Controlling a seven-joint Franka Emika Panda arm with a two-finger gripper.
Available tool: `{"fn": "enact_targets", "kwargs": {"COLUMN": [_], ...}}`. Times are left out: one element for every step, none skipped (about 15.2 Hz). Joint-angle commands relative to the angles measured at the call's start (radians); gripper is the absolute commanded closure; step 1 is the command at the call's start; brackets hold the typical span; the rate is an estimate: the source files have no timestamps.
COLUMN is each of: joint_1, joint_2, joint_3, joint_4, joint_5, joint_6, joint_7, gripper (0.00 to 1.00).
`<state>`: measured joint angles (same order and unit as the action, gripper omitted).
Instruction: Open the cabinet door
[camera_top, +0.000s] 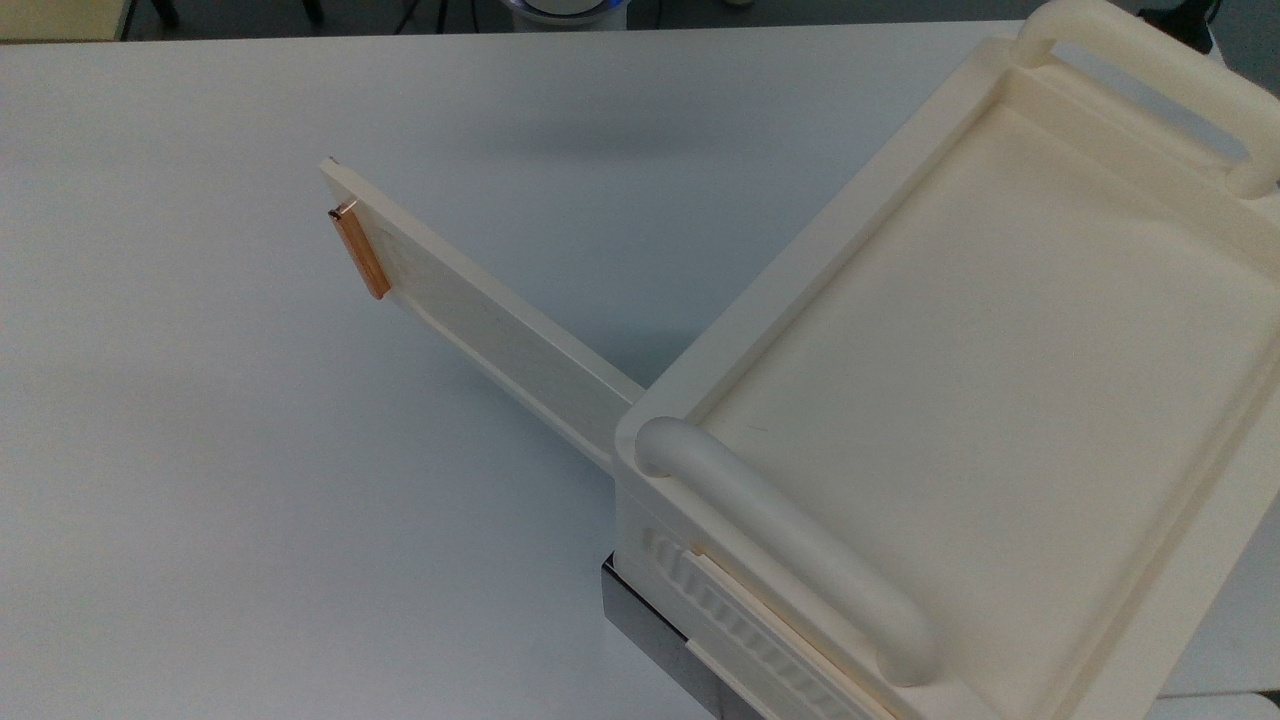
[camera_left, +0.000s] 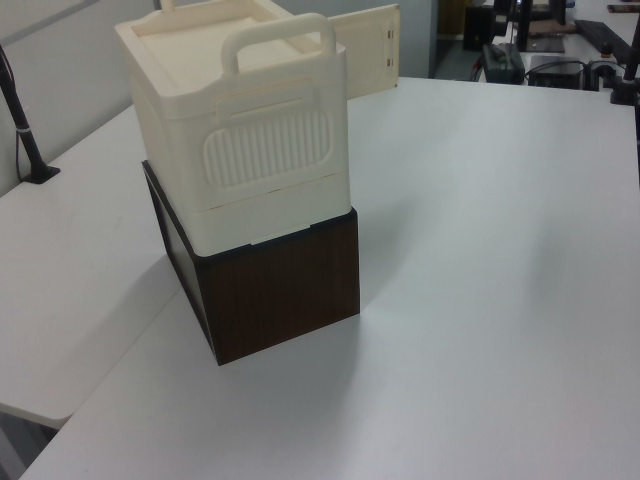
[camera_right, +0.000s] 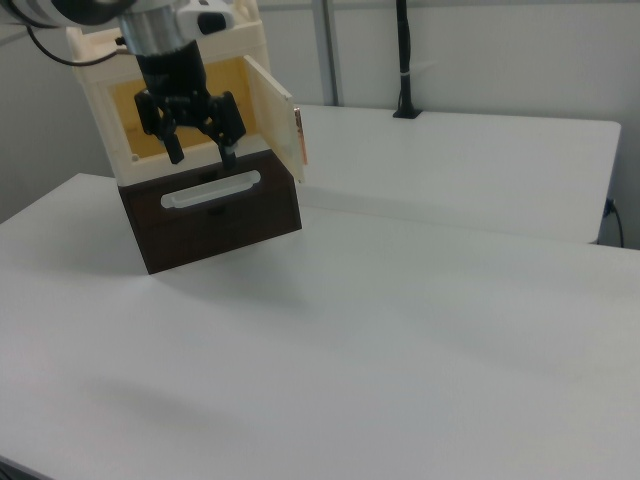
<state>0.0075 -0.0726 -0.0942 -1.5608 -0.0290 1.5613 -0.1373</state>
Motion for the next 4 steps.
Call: {"fn": "enact_targets", "kwargs": {"joint_1": [0.014, 0.014, 0.016, 0.016], "joint_2": [-0.009, -0.009, -0.009, -0.009], "joint_3": [-0.016, -0.015, -0.015, -0.013], "joint_4": [-0.025, -0.025, -0.025, -0.025], "joint_5": [0.007, 0.007, 0.007, 0.007], "joint_6": [0.028, 0.028, 0.026, 0.028], "joint_7": [-0.004, -0.002, -0.002, -0.002], "gripper": [0.0, 0.0, 0.0, 0.0]}}
